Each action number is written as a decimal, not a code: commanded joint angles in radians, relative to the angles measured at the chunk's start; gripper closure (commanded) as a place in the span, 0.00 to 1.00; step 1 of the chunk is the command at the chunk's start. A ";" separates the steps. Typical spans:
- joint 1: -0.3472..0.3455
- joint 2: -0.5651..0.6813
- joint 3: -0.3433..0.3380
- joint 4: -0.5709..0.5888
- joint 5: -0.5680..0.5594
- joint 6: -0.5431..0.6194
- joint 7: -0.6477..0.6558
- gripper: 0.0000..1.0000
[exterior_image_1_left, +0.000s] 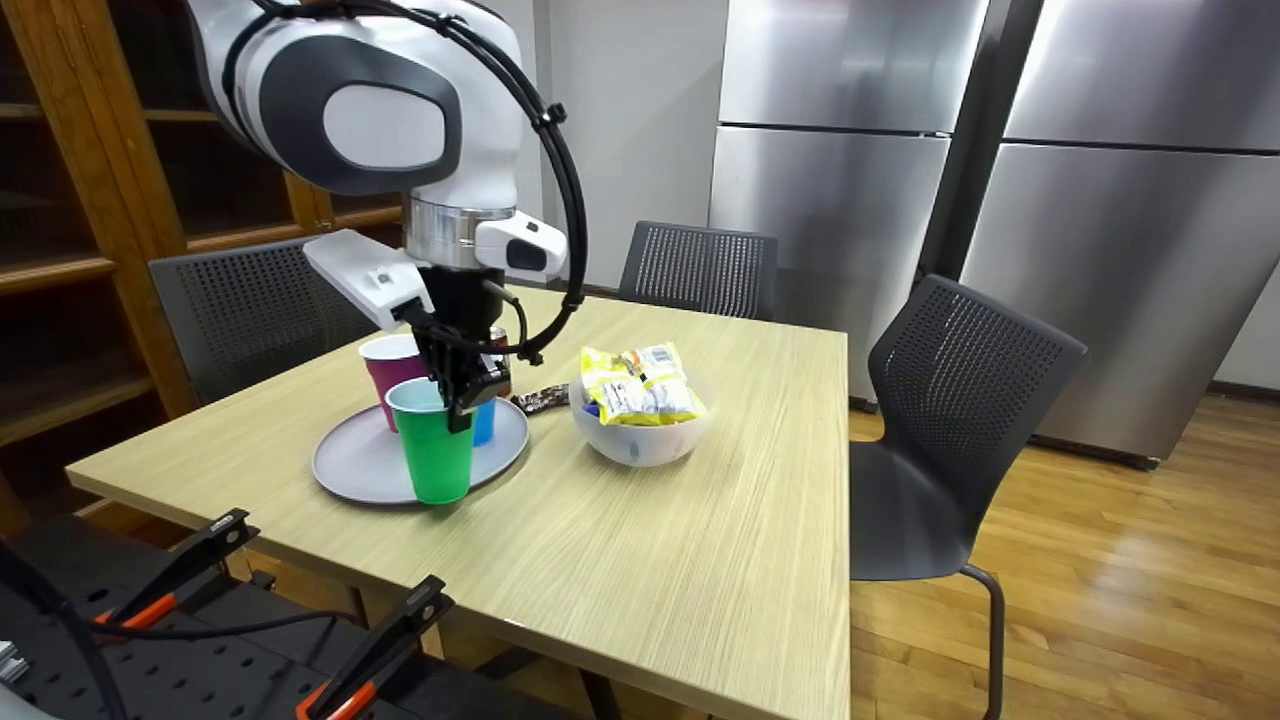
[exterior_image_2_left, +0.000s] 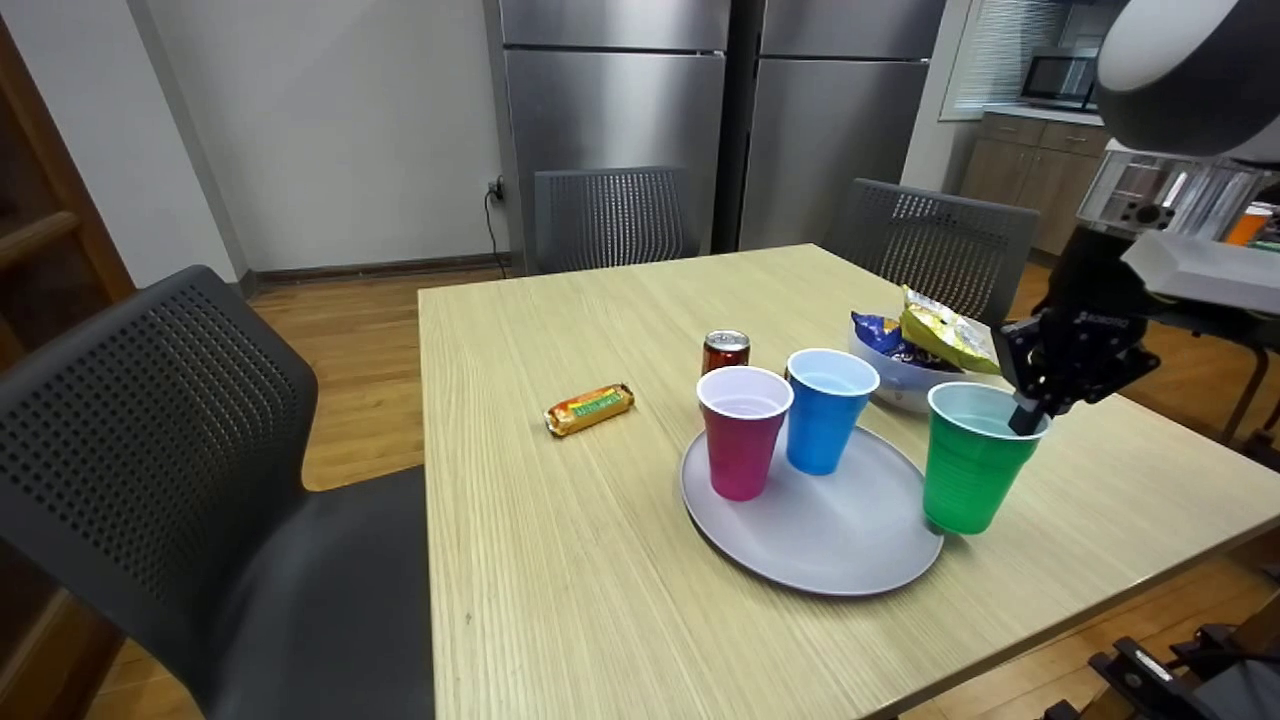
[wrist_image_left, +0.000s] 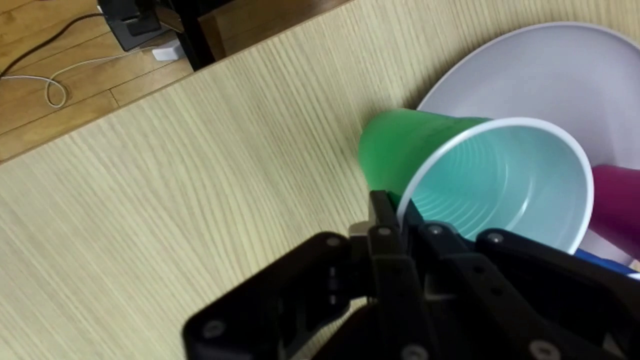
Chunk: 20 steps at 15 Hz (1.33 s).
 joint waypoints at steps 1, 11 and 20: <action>0.030 0.017 0.042 0.000 0.005 0.039 0.046 0.99; 0.075 0.053 0.118 0.001 0.013 0.117 0.092 0.99; 0.087 0.059 0.153 0.006 0.021 0.144 0.127 0.99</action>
